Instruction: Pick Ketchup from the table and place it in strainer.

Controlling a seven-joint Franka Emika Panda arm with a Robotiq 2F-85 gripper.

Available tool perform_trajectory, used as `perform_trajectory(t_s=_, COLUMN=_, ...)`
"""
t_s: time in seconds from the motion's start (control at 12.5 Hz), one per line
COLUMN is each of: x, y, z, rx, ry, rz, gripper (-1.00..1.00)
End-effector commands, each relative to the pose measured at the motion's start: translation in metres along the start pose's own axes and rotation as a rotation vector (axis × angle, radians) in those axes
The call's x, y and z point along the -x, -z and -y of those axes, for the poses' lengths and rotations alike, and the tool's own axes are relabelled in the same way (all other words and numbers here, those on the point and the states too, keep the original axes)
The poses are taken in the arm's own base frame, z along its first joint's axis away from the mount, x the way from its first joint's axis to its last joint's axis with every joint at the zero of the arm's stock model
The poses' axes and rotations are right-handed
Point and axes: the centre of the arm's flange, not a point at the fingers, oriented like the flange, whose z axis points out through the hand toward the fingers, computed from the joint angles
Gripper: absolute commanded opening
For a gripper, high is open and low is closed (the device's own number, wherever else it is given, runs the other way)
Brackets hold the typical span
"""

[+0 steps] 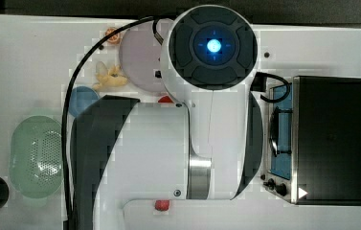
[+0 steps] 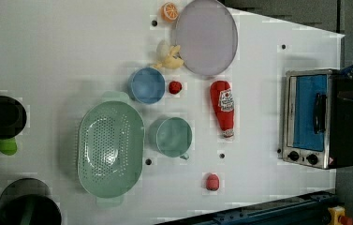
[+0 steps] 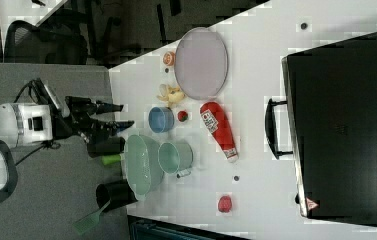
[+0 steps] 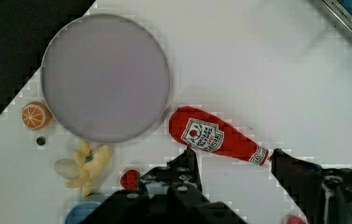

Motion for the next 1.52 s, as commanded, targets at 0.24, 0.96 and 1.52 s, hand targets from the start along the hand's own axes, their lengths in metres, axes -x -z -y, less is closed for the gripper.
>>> perform_trajectory(t_s=0.24, x=0.033, y=0.052, z=-0.063, rx=0.017, ry=-0.010, rz=0.016, gripper=1.00)
perform_trajectory(t_s=0.96, x=0.018, y=-0.077, z=-0.016, rx=0.067, ry=0.310, rz=0.100, gripper=1.00)
perform_trajectory(t_s=1.52, x=0.021, y=-0.194, z=0.003, rx=0.013, ry=0.791, rz=0.088, gripper=1.00)
